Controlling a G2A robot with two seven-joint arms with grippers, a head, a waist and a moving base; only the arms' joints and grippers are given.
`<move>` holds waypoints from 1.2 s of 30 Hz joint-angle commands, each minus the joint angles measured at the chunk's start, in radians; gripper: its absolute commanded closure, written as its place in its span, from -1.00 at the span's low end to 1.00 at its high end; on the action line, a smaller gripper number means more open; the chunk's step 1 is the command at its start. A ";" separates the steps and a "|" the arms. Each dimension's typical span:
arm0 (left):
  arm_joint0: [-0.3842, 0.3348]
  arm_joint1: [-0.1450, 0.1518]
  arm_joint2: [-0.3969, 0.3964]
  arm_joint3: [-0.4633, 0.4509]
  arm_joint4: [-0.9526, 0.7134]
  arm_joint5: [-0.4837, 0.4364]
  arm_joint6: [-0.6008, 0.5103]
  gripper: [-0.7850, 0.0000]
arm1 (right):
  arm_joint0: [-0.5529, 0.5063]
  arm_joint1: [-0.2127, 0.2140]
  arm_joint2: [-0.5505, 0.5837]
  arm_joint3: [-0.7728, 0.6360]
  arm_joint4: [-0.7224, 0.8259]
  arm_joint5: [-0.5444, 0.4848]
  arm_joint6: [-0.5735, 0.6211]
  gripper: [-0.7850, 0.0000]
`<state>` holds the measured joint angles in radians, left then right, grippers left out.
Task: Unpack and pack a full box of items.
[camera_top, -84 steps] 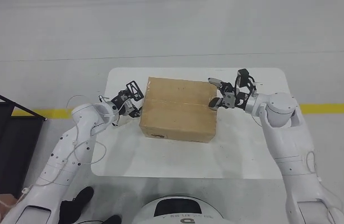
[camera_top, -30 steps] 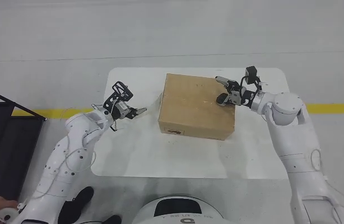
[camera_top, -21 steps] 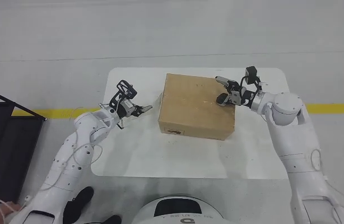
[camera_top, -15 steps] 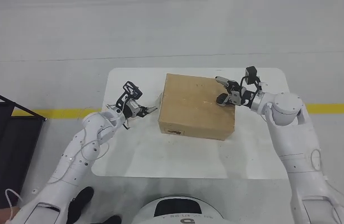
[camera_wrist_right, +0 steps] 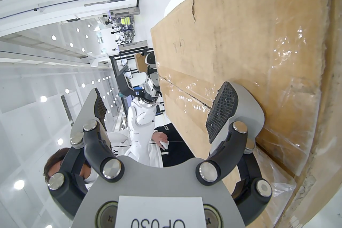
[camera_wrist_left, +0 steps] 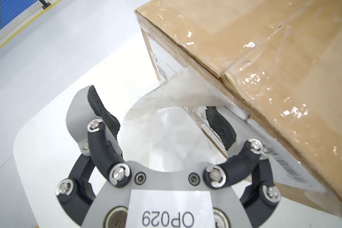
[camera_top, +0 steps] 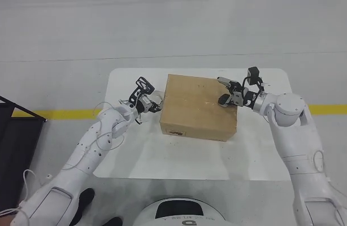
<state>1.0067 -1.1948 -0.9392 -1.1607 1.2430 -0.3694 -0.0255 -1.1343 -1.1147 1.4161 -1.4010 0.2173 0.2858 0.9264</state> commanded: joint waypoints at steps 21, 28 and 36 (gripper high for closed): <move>0.036 0.017 -0.102 -0.103 0.156 0.089 0.172 -1.00 | 0.000 0.000 0.000 0.000 0.000 0.000 0.000 -1.00; 0.027 0.016 -0.108 -0.177 0.187 0.081 0.105 -1.00 | 0.000 0.000 0.000 0.000 0.000 0.000 0.000 -1.00; 0.018 0.015 -0.091 -0.292 0.247 0.037 0.002 -1.00 | 0.000 0.000 0.000 0.000 0.000 0.000 0.000 -1.00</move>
<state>1.0287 -1.1791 -1.0350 -1.4364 1.4830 -0.3261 -0.0086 -1.1343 -1.1147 1.4161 -1.4010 0.2173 0.2858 0.9264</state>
